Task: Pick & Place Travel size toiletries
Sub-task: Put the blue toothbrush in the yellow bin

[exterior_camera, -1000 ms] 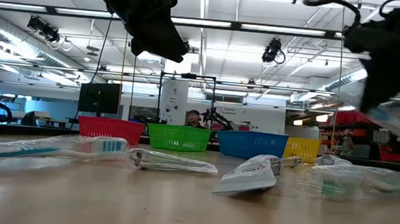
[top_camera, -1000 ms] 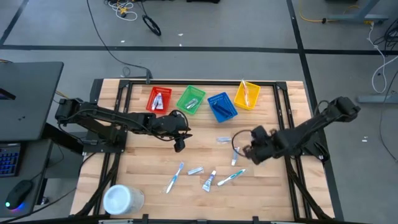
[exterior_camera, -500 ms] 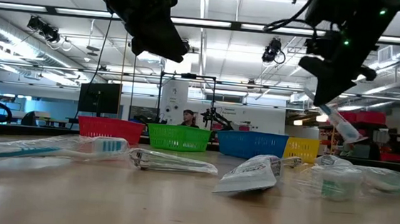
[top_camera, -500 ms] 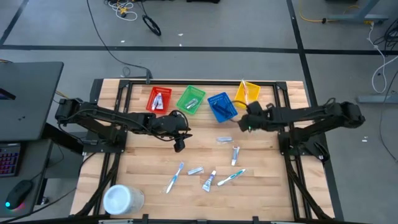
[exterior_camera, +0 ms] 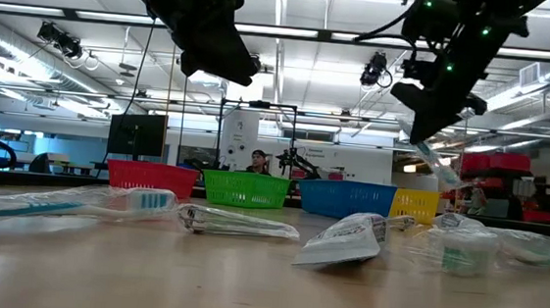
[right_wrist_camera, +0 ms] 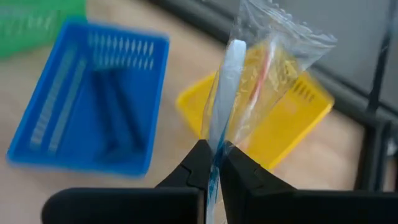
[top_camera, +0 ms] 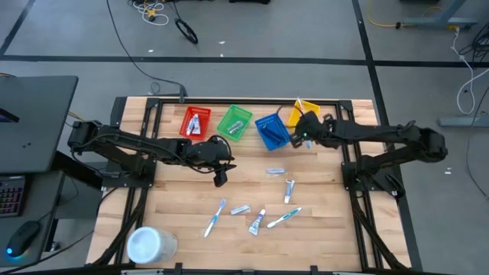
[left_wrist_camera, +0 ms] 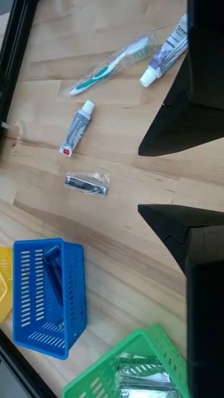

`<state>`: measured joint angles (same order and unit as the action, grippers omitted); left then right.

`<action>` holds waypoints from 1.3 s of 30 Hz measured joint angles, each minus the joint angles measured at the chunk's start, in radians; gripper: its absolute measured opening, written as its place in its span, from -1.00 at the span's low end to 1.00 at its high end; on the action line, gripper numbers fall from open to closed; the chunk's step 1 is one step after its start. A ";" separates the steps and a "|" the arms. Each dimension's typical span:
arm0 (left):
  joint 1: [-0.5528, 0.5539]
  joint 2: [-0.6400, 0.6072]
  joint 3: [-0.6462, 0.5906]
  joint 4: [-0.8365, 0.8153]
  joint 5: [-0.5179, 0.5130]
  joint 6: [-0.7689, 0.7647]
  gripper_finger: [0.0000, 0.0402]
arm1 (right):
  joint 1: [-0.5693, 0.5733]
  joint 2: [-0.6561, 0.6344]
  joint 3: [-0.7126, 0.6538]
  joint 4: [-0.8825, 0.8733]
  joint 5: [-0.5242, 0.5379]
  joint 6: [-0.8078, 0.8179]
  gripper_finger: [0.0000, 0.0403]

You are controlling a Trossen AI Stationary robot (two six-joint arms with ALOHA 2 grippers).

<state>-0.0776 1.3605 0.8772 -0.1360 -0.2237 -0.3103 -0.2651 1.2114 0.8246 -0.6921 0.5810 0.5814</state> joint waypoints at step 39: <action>0.000 -0.001 0.000 0.040 0.000 0.000 -0.29 | -0.415 0.264 0.001 0.452 -0.155 -0.290 -0.89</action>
<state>-0.0780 1.3598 0.8772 -0.0959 -0.2237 -0.3103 -0.6804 1.4757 0.8256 -0.2404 0.4257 0.2911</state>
